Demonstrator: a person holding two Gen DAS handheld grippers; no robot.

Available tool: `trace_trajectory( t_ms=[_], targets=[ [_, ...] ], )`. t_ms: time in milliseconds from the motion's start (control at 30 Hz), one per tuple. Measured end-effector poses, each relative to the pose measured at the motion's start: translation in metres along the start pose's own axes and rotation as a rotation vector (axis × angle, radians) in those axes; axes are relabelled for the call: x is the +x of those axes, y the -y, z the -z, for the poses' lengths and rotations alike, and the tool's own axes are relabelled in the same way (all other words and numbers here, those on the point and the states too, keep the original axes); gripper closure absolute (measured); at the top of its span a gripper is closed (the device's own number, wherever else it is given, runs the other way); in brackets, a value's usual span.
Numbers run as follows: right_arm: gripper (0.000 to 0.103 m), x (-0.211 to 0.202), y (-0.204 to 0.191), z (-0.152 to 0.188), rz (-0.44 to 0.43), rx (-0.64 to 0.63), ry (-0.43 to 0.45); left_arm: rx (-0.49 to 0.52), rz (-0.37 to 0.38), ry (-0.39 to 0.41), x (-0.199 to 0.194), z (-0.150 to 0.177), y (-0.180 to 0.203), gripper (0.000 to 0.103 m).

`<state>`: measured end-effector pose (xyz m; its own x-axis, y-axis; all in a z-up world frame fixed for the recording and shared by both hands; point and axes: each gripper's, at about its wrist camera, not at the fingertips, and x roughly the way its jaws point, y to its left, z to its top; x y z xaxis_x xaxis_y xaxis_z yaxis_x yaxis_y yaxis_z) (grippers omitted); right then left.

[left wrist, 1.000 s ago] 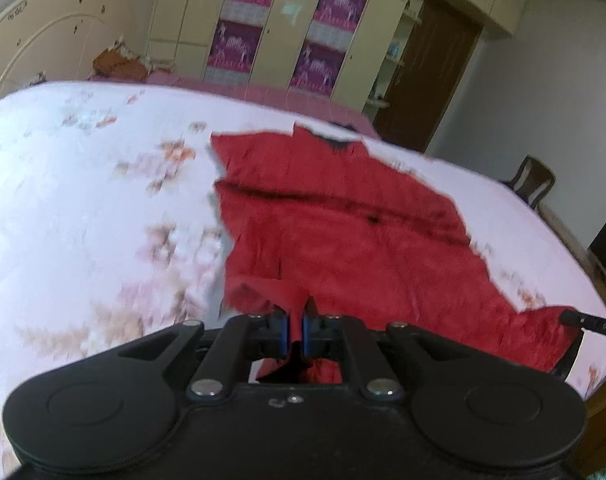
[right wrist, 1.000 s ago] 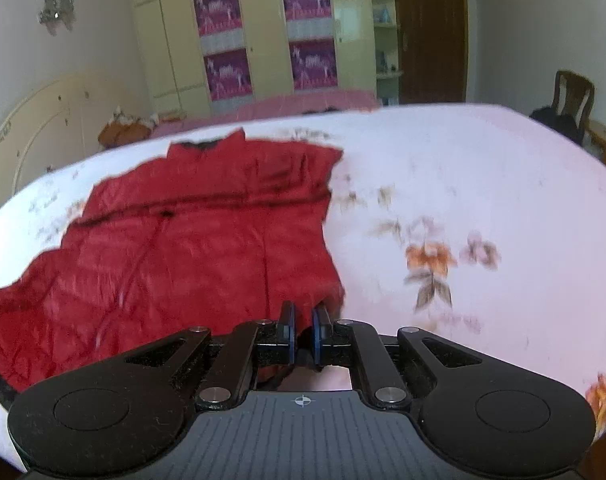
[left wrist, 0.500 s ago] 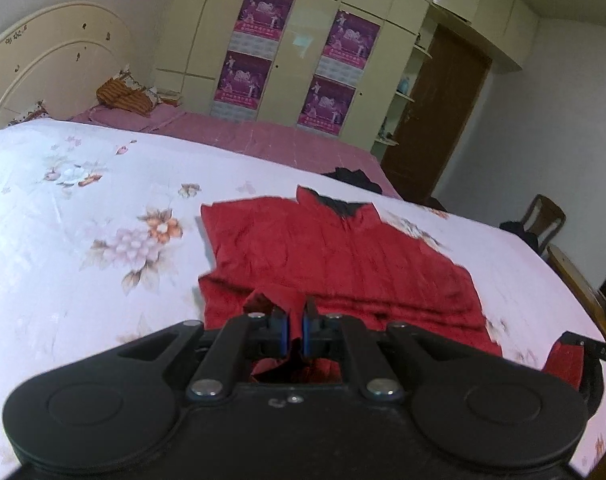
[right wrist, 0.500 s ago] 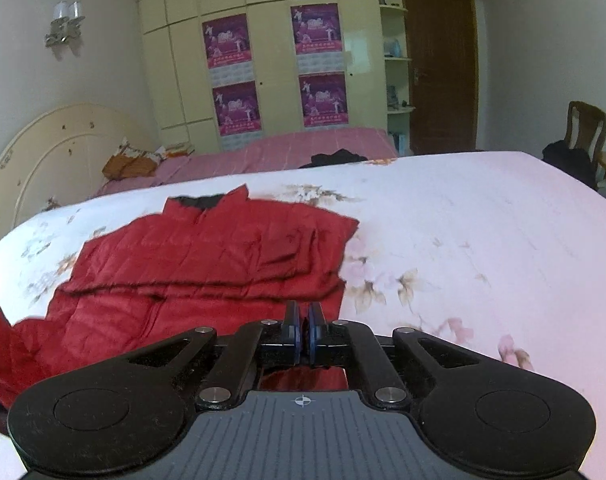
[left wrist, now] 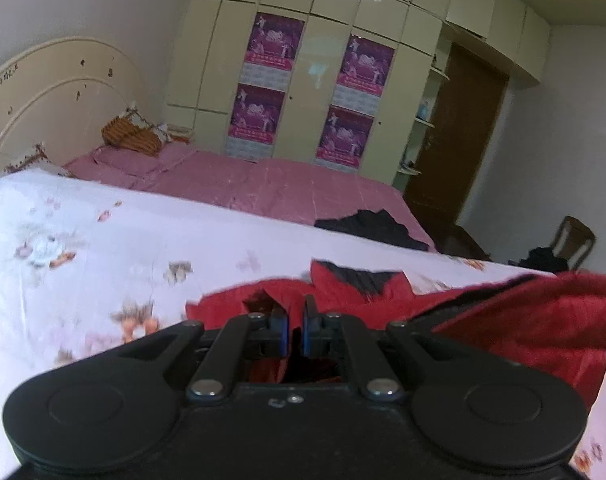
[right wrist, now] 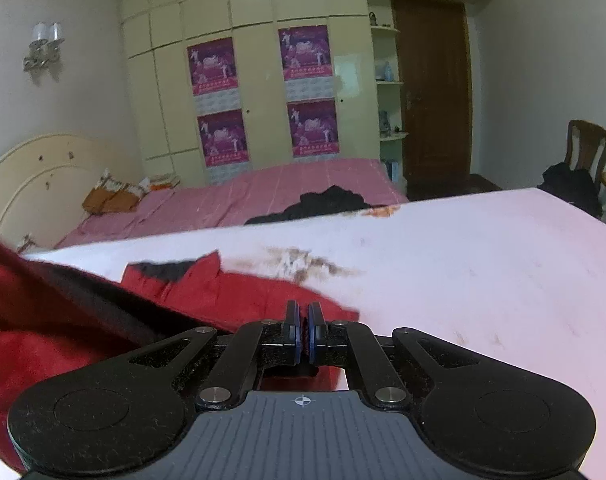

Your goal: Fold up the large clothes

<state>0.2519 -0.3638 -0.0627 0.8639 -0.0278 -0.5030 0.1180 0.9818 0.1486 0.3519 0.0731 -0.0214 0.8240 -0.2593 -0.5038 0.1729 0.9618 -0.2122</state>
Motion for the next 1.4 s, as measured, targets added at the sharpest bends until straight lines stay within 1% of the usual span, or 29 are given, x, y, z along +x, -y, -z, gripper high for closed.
trace_trajectory(
  t_ms=[133, 367, 467, 700, 800, 867, 933, 1000, 1067, 1100, 1133, 1167, 1200, 1233, 1267, 1300, 1333, 1367, 1400],
  targets=[
    [0.100, 0.042, 0.003, -0.014, 0.008, 0.009, -0.006, 0.019, -0.041, 0.007, 0.032, -0.014, 0.002, 0.097],
    [0.100, 0.107, -0.002, -0.034, 0.033, -0.026, -0.028, 0.049, -0.113, -0.002, 0.083, -0.029, 0.004, 0.097],
    [0.100, 0.138, -0.002, -0.036, 0.038, -0.018, -0.063, 0.062, -0.137, -0.022, 0.108, -0.028, 0.006, 0.097],
    [0.100, 0.196, -0.003, -0.038, 0.056, -0.044, -0.125, 0.027, -0.200, -0.066, 0.155, -0.025, -0.001, 0.097],
    [0.100, 0.218, 0.003, -0.036, 0.058, 0.003, -0.167, 0.011, -0.224, -0.094, 0.172, -0.023, -0.006, 0.096],
    [0.100, 0.232, 0.005, -0.036, 0.066, 0.002, -0.184, 0.018, -0.243, -0.101, 0.181, -0.022, -0.007, 0.096],
    [0.100, 0.241, 0.002, -0.035, 0.066, -0.026, -0.203, 0.024, -0.261, -0.119, 0.190, -0.020, -0.008, 0.090],
    [0.099, 0.250, 0.002, -0.032, 0.068, -0.042, -0.229, 0.015, -0.279, -0.149, 0.200, -0.019, -0.012, 0.088],
    [0.099, 0.256, 0.006, -0.030, 0.063, -0.026, -0.239, 0.011, -0.287, -0.186, 0.209, -0.016, -0.013, 0.085],
    [0.099, 0.257, 0.009, -0.030, 0.059, -0.010, -0.238, 0.001, -0.280, -0.191, 0.210, -0.015, -0.015, 0.083],
    [0.089, 0.257, 0.010, -0.030, 0.059, 0.000, -0.237, -0.013, -0.266, -0.188, 0.209, -0.015, -0.017, 0.080],
    [0.075, 0.255, 0.010, -0.032, 0.063, 0.005, -0.227, -0.030, -0.252, -0.183, 0.206, -0.016, -0.020, 0.078],
    [0.031, 0.253, 0.010, -0.034, 0.076, 0.006, -0.203, -0.055, -0.233, -0.174, 0.204, -0.019, -0.023, 0.071],
    [0.010, 0.249, 0.010, -0.036, 0.099, 0.002, -0.159, -0.085, -0.219, -0.156, 0.199, -0.022, -0.026, 0.058],
    [0.010, 0.244, 0.009, -0.038, 0.098, -0.011, -0.127, -0.102, -0.225, -0.132, 0.195, -0.025, -0.027, 0.051],
    [0.011, 0.243, 0.009, -0.040, 0.092, -0.024, -0.128, -0.103, -0.250, -0.090, 0.189, -0.029, -0.025, 0.026],
    [0.011, 0.242, 0.007, -0.042, 0.093, -0.031, -0.125, -0.090, -0.264, -0.041, 0.182, -0.032, -0.024, 0.011],
    [0.011, 0.239, 0.006, -0.044, 0.098, -0.037, -0.108, -0.068, -0.269, 0.001, 0.176, -0.034, -0.021, 0.012],
    [0.011, 0.235, 0.006, -0.045, 0.104, -0.043, -0.089, -0.038, -0.269, 0.022, 0.169, -0.036, -0.018, 0.015]
  ],
)
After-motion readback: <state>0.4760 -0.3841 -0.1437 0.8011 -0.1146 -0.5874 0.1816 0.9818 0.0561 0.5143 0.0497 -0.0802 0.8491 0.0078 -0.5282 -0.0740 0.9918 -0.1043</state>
